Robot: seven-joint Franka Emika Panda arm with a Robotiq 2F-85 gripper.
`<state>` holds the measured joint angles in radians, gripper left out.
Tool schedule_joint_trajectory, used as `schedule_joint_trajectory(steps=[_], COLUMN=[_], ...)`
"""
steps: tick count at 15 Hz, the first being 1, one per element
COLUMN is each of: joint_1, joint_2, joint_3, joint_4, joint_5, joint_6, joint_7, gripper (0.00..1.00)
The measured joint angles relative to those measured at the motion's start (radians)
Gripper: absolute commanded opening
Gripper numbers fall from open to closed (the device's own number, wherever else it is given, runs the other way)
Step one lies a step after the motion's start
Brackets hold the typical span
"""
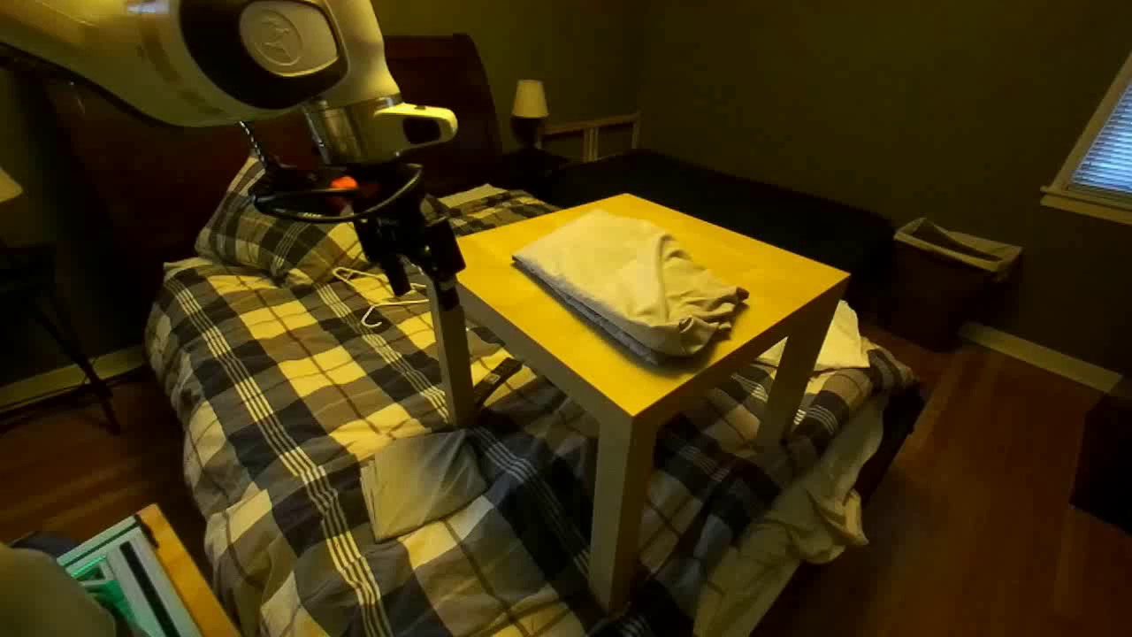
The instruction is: Fold the pillowcase on the table from the left to right.
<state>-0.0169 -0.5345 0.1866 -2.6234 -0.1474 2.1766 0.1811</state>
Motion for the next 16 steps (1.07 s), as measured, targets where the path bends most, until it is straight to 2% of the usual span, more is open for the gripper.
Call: schedule_joint_trajectory(steps=[11, 13, 16], joint_1=[0.014, 0.027, 0.031], joint_2=[0.011, 0.042, 0.132], joint_3=[0.007, 0.041, 0.124], joint_4=[0.022, 0.069, 0.181], joint_5=[0.0, -0.001, -0.031], joint_6=[-0.002, -0.007, -0.041], joint_7=[0.002, 0.039, 0.174], gripper=[1.0, 1.0, 1.0])
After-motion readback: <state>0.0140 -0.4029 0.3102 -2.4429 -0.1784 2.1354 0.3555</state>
